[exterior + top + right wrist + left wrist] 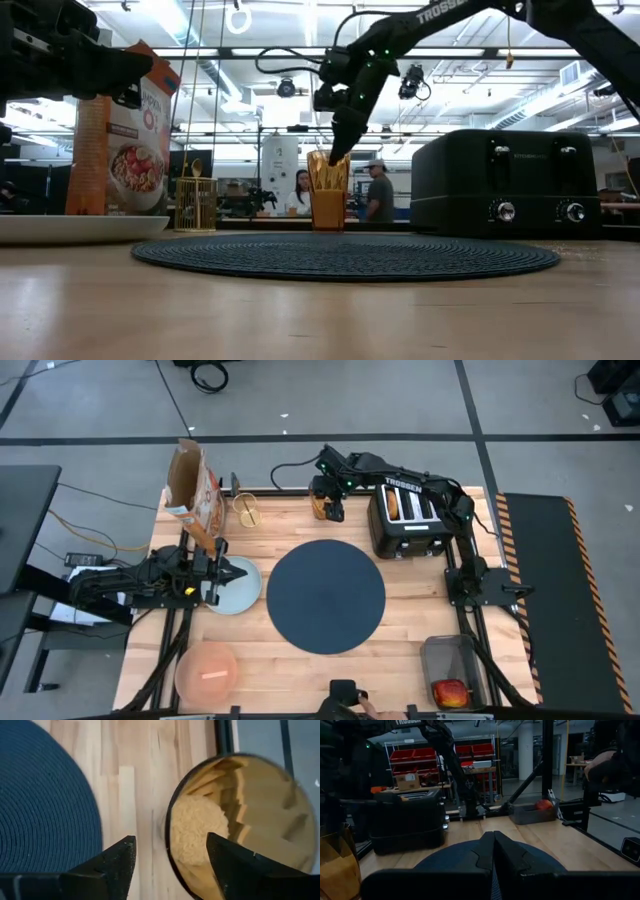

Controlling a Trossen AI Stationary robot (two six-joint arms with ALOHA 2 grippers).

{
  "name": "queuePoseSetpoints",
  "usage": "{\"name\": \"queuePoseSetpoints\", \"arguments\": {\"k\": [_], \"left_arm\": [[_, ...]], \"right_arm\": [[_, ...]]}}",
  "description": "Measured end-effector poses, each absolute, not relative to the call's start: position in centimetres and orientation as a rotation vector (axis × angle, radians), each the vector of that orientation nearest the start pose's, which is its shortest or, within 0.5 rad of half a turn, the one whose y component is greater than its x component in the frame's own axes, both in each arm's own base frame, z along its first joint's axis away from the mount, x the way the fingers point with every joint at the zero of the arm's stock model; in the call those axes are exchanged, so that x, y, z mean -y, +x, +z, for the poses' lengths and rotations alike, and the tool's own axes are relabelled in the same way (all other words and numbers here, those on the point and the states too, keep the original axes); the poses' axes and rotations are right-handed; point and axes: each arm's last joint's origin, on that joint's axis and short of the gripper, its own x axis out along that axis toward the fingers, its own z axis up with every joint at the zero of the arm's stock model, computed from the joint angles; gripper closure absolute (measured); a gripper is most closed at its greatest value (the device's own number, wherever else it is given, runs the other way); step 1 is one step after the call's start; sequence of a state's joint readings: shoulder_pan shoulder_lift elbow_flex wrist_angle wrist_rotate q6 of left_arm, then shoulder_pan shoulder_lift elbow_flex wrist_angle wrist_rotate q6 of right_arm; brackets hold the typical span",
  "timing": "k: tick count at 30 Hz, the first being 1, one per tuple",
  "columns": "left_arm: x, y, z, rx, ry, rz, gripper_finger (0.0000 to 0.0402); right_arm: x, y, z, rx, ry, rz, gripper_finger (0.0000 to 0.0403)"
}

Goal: Arrange a breakfast setting
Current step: Put the brown cup of milk on the top right of the blue table placemat

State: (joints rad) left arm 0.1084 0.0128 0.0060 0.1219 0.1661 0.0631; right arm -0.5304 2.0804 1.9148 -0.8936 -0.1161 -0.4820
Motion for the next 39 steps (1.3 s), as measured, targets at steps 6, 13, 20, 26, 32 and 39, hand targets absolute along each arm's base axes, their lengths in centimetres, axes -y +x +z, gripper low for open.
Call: {"name": "queuePoseSetpoints", "arguments": {"k": [6, 13, 20, 26, 32, 39], "left_arm": [[-0.6, 9.7, 17.6, 0.116, 0.079, -0.054, 0.0384], [-0.6, 9.7, 17.6, 0.115, 0.078, -0.054, 0.0384], [-0.6, 9.7, 17.6, 0.116, 0.078, -0.054, 0.0384], [-0.6, 9.7, 17.6, 0.115, 0.079, -0.054, 0.0384], [-0.6, 9.7, 17.6, 0.116, 0.079, -0.054, 0.0384], [-0.6, 9.7, 17.6, 0.116, 0.079, -0.054, 0.0384]], "right_arm": [[22.4, 39.0, 27.1, -1.036, -0.101, -0.117, 0.0179], [22.4, 39.3, 26.6, -1.034, -0.125, -0.096, 0.0224], [22.4, 39.7, 25.8, -1.056, -0.159, -0.096, 0.0238], [22.4, 39.8, 26.0, -1.046, -0.167, -0.098, 0.0243], [22.5, 39.9, 26.0, -1.033, -0.168, -0.096, 0.0272], [22.5, 39.9, 26.0, -1.032, -0.165, -0.097, 0.0325]]}}
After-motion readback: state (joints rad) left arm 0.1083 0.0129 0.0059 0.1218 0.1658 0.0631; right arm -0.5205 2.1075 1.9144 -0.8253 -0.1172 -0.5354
